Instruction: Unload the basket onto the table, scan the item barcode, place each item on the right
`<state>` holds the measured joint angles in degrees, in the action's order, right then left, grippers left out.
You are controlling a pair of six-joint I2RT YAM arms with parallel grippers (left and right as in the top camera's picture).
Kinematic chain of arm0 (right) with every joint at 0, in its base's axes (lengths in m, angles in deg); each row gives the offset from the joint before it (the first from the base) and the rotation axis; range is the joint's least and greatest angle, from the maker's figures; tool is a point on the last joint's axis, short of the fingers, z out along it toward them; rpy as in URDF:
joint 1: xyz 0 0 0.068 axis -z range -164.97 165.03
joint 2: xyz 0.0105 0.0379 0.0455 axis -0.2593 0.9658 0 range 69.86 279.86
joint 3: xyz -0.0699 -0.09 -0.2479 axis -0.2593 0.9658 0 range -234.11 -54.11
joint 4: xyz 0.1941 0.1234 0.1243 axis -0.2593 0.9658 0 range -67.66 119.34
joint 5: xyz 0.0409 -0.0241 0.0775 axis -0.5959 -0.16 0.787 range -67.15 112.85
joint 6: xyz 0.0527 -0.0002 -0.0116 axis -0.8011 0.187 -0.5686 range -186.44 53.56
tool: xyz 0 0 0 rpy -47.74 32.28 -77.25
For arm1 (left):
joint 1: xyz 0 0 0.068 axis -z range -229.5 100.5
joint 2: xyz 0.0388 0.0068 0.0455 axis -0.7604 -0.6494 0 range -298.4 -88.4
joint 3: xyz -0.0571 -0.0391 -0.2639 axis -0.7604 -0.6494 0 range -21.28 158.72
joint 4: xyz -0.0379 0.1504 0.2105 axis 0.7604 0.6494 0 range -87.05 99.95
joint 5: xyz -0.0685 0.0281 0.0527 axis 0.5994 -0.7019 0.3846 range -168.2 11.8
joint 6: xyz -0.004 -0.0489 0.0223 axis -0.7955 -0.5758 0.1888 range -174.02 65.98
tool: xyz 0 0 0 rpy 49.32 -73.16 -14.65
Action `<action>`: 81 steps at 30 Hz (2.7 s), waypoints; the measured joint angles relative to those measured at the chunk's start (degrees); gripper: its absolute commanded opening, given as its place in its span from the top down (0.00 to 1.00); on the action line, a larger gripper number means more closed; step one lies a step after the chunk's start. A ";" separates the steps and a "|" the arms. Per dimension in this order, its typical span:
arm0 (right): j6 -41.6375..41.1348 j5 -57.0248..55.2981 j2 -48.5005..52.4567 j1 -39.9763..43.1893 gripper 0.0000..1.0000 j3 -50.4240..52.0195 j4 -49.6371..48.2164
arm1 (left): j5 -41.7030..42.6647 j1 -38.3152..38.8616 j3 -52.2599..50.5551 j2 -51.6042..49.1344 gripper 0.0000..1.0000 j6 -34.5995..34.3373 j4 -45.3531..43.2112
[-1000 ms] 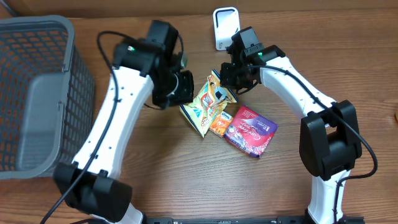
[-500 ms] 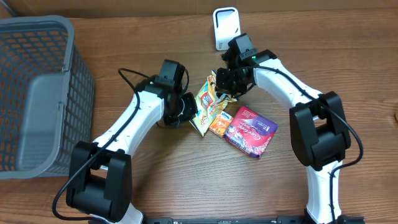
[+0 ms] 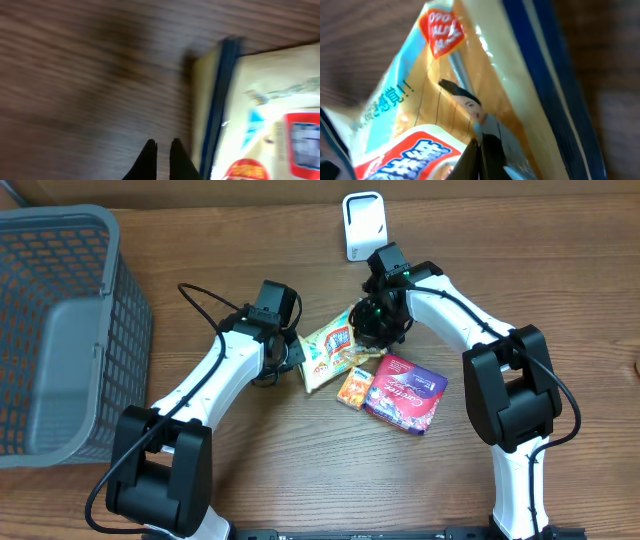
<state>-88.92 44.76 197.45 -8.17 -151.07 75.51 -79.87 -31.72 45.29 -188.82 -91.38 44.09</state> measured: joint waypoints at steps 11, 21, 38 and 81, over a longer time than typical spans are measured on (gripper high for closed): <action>-5.07 1.25 0.11 -7.04 0.96 0.02 -4.04 | 15.21 -0.96 7.54 -0.15 0.96 4.83 1.64; -7.52 2.97 0.33 -7.26 0.96 -0.85 -2.67 | 15.08 -0.68 7.85 -8.90 0.96 1.20 -0.48; -6.01 -11.15 0.33 -2.32 0.96 -2.12 3.72 | 2.25 -5.11 11.30 -12.00 0.96 1.55 10.82; -10.67 -2.82 2.47 -4.48 0.96 -1.79 -9.18 | 13.64 -14.34 17.18 -11.98 0.96 11.30 10.67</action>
<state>-99.59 41.94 199.92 -12.65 -152.87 66.33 -66.23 -46.06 62.47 -200.80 -80.08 54.76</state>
